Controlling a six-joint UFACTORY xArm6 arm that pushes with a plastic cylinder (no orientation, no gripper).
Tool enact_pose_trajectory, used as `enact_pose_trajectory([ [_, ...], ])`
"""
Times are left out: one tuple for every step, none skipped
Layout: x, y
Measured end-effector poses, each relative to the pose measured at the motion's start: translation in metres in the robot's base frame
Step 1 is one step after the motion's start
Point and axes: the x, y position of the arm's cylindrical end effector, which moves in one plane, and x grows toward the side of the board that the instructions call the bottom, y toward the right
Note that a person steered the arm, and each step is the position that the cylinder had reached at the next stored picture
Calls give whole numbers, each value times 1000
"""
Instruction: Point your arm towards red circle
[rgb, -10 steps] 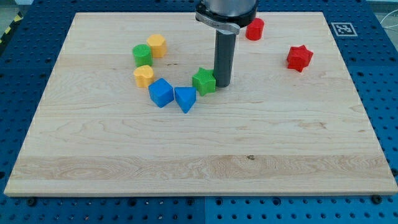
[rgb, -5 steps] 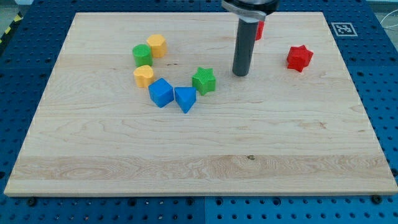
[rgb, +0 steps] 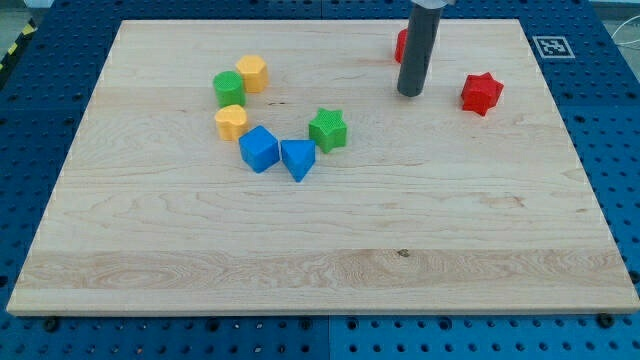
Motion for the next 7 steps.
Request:
enact_pose_trajectory([
  [0,14],
  [-2,27],
  [-16,27],
  [-33,27],
  [-37,27],
  [-40,27],
  [-50,27],
])
